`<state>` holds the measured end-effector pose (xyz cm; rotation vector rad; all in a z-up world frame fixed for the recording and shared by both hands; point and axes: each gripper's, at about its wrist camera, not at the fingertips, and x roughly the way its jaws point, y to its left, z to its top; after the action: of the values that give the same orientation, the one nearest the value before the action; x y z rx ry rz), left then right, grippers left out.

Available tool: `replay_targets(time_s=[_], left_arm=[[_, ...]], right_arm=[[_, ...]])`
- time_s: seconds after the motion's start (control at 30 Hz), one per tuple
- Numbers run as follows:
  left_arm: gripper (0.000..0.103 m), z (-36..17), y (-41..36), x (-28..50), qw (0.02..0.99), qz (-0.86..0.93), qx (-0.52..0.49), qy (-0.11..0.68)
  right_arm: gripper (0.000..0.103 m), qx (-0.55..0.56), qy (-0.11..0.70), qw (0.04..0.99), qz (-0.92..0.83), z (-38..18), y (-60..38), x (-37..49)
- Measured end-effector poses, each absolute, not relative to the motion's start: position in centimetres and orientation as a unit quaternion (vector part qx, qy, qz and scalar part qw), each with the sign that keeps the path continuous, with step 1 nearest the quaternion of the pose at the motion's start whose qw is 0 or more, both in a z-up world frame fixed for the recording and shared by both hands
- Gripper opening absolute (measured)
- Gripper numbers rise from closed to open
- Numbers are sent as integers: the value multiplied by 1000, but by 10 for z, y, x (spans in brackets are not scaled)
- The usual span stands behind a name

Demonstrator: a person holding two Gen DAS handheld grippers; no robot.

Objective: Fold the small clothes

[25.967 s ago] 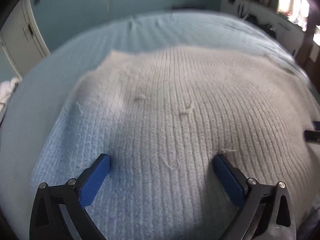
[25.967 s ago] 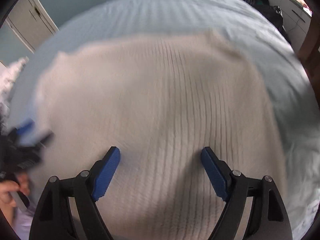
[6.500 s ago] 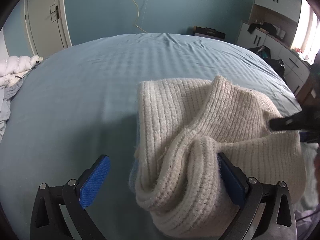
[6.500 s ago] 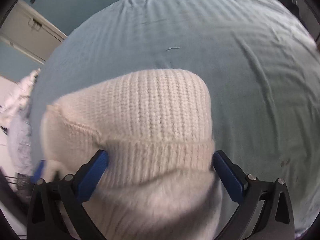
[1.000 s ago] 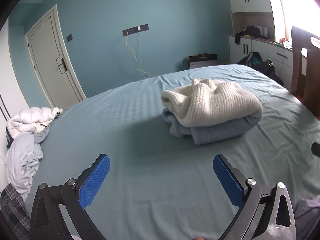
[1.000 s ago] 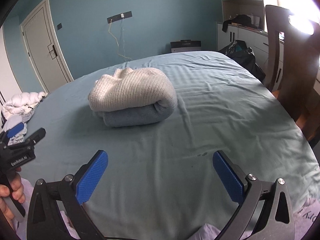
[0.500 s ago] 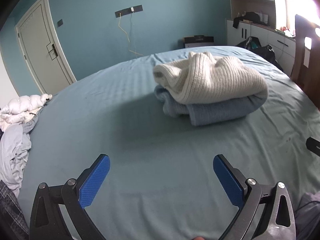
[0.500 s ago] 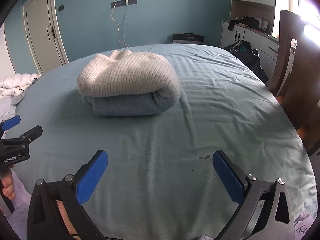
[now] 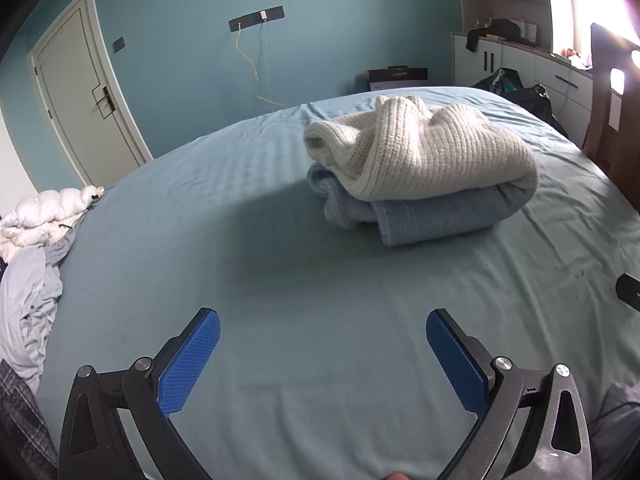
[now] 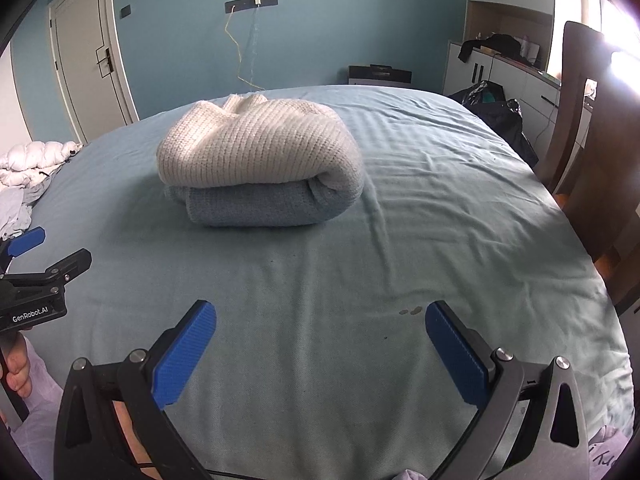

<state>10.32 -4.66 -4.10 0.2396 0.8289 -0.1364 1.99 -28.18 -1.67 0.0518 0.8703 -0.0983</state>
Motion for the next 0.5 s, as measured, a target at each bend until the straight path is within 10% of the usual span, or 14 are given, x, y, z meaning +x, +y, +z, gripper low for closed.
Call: replay_targets(time_s=[0.5], left_arm=[[103,-41,-44,104,907,-63,106,403]], right_arm=[[102,34,426,902,-53,-18,-285,21]])
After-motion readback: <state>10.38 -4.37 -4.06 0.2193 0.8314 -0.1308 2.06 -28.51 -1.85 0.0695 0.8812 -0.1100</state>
